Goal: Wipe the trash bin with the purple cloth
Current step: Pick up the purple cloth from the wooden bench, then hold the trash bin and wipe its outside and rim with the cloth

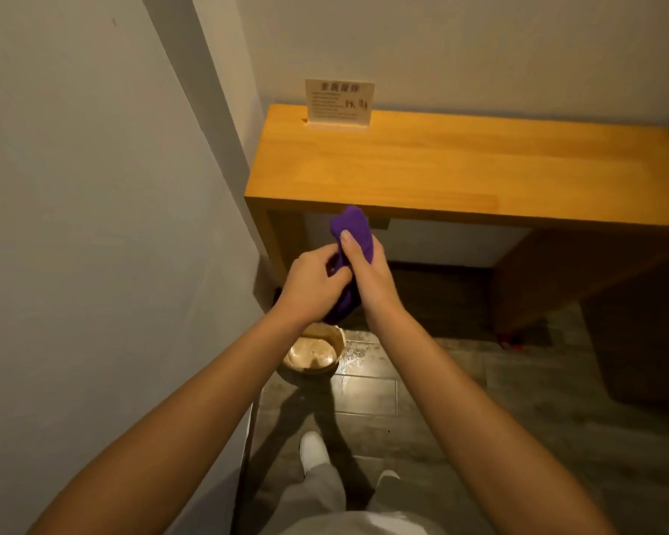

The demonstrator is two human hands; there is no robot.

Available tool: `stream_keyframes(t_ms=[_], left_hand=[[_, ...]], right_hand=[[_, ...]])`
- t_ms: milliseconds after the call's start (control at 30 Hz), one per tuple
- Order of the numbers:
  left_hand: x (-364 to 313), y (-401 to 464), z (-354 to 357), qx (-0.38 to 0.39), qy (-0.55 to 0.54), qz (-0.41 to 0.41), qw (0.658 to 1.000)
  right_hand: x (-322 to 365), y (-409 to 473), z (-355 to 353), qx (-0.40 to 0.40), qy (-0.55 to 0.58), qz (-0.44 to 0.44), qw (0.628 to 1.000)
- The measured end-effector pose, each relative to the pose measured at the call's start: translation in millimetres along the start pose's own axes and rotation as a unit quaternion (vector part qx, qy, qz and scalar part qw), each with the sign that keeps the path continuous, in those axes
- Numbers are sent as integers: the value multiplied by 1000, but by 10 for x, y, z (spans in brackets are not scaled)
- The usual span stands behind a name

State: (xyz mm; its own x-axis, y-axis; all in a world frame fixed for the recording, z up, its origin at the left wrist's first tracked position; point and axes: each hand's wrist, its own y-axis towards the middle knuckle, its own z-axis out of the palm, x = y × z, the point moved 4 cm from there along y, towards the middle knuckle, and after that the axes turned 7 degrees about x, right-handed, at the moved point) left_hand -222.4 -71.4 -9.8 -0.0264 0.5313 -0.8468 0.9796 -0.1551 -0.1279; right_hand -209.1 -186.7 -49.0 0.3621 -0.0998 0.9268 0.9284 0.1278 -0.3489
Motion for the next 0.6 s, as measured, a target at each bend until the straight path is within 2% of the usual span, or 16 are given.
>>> stream_keyframes(t_ms=[67, 133, 200, 233, 300, 367, 467, 600], left_hand=[[34, -52, 220, 91, -111, -32, 989], [95, -106, 393, 141, -228, -70, 961], [179, -101, 582, 125, -302, -112, 938], [255, -78, 653, 91, -305, -125, 940], [511, -43, 808, 1, -213, -131, 968], [895, -38, 1023, -55, -54, -136, 988], [1607, -58, 1462, -14, 162, -124, 979], [2699, 48, 2028, 51, 293, -123, 947]], right_hand=[[-121, -3, -210, -23, 10, -7, 1000], [-231, -10, -412, -31, 0, -7, 999], [-388, 39, -691, -58, -17, -5, 998], [-477, 82, -825, -78, -21, 0, 997], [-708, 181, -1065, -106, -17, 32, 994], [-1035, 314, -1299, -114, 12, 71, 991], [-1551, 468, -1584, -137, 37, 112, 984], [-2520, 818, -1900, -158, 31, 123, 979]])
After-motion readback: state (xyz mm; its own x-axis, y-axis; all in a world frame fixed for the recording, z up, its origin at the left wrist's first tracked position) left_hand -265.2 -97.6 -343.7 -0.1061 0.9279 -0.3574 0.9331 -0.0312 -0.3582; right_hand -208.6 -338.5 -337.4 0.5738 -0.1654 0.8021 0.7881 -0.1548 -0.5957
